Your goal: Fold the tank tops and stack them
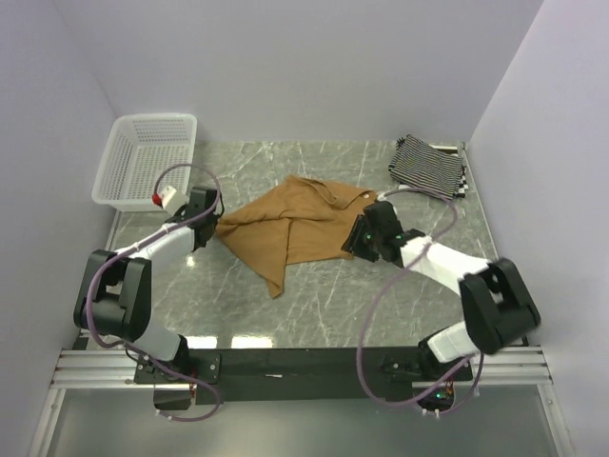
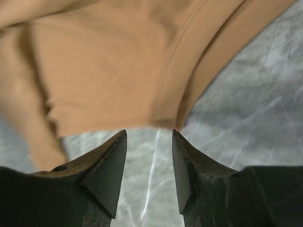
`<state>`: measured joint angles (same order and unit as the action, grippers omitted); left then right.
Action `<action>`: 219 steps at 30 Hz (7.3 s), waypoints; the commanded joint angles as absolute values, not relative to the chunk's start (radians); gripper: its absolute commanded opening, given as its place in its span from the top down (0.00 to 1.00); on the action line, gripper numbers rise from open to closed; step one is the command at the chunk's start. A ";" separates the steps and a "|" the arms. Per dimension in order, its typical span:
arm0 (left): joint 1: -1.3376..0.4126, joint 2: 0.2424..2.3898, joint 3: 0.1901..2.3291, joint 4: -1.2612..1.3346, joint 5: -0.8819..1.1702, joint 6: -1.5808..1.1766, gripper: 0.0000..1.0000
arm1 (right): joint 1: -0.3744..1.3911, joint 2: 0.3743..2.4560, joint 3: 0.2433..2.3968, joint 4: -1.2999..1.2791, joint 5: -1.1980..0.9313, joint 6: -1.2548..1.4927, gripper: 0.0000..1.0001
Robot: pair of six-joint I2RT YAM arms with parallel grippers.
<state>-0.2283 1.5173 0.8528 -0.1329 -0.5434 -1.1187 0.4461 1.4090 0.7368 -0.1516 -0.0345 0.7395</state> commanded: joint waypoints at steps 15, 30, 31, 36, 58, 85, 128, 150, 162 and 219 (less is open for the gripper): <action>-0.233 1.359 0.732 -0.127 -0.413 -1.163 1.00 | 0.312 1.874 1.344 -0.428 0.130 0.569 1.00; -0.232 1.345 0.669 -0.095 -0.331 -1.117 1.00 | 0.463 1.721 1.138 -0.483 0.267 0.589 0.52; -0.232 1.344 0.672 -0.097 -0.331 -1.111 0.99 | 0.469 1.726 1.132 -0.482 0.270 0.592 0.52; -0.232 1.324 0.664 -0.095 -0.330 -1.098 0.99 | 0.480 1.775 1.138 -0.474 0.256 0.591 0.55; -0.242 1.160 0.459 -0.047 -0.181 -1.124 0.99 | 0.245 2.264 2.065 -0.798 0.229 0.451 0.92; -0.202 1.068 0.557 -0.170 -0.282 -1.049 0.99 | 0.505 1.835 1.196 -0.517 0.259 0.542 0.56; -0.377 0.950 0.348 -0.163 -0.279 -1.094 0.99 | 0.356 1.606 1.066 -0.483 0.263 0.545 0.55; -0.377 0.885 0.327 -0.181 -0.288 -1.091 0.99 | 0.489 1.342 0.733 -0.344 0.242 0.723 0.55; -0.377 0.877 0.336 -0.201 -0.304 -1.089 0.99 | 0.558 1.477 0.746 -0.360 0.291 0.736 0.55; -0.440 1.006 0.256 -0.029 0.031 -0.923 0.57 | 0.491 1.440 0.830 -0.535 0.499 0.652 1.00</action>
